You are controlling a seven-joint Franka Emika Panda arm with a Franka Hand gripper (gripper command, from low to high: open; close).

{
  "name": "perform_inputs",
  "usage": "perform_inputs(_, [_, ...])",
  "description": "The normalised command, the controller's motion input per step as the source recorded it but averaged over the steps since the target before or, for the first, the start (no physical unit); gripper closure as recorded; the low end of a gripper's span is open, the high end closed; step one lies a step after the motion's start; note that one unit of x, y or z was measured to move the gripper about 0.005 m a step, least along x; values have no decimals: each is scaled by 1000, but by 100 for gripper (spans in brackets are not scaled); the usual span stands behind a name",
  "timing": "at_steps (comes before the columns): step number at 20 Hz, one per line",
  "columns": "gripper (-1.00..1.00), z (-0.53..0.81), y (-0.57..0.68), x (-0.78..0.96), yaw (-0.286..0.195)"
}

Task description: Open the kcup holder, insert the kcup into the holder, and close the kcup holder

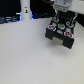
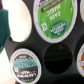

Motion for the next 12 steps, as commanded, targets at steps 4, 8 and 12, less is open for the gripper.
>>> perform_inputs(4, [-100, 378, -438, 534, 52])
perform_inputs(8, [-100, 306, -458, 633, 23])
perform_inputs(12, [-100, 249, -442, 704, 10])
